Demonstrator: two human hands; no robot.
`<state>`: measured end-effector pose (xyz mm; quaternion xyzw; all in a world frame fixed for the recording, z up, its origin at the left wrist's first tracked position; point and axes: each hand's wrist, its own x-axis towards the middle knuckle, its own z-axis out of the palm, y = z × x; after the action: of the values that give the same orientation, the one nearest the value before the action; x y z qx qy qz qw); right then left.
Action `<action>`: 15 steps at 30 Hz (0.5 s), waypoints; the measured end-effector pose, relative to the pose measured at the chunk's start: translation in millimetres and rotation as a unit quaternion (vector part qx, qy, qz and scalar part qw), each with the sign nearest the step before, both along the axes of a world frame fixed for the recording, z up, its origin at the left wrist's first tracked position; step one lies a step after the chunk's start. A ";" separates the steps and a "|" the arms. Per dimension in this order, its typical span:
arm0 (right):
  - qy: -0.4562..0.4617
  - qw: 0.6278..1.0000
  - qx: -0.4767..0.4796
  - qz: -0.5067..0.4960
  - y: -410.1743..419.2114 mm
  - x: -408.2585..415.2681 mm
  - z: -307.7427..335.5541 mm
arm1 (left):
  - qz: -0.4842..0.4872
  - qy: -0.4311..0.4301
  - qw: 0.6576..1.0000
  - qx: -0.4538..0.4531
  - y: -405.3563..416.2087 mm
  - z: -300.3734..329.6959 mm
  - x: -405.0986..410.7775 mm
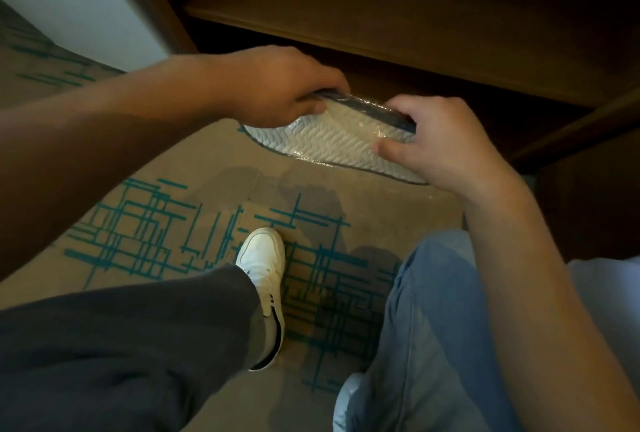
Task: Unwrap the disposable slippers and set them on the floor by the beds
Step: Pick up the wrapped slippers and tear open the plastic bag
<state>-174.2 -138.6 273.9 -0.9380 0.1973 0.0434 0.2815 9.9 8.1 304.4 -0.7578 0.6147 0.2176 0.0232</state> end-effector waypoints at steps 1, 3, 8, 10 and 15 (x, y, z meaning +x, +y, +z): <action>-0.015 1.000 0.011 -0.005 0.6 -1.7 -5.4 | 0.007 0.002 1.000 -0.013 1.4 -0.5 0.3; -0.035 0.997 0.062 -0.024 -1.9 -6.1 -12.4 | 0.056 0.031 0.997 -0.041 5.4 5.0 2.3; -0.120 0.977 0.157 -0.083 -11.0 -17.1 -16.0 | 0.267 0.262 0.920 -0.113 28.5 12.0 27.6; -0.139 0.969 0.184 -0.093 -9.7 -15.9 -17.3 | 0.329 0.410 0.839 -0.141 35.6 4.6 30.9; -0.062 0.974 0.207 -0.073 -8.1 -11.4 -22.0 | 0.325 0.507 0.781 -0.164 34.3 -13.6 26.9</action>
<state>-185.6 -146.7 251.9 -0.8434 0.2339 0.0043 0.4837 36.9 42.5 290.8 -0.6852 0.2808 0.4611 -0.4889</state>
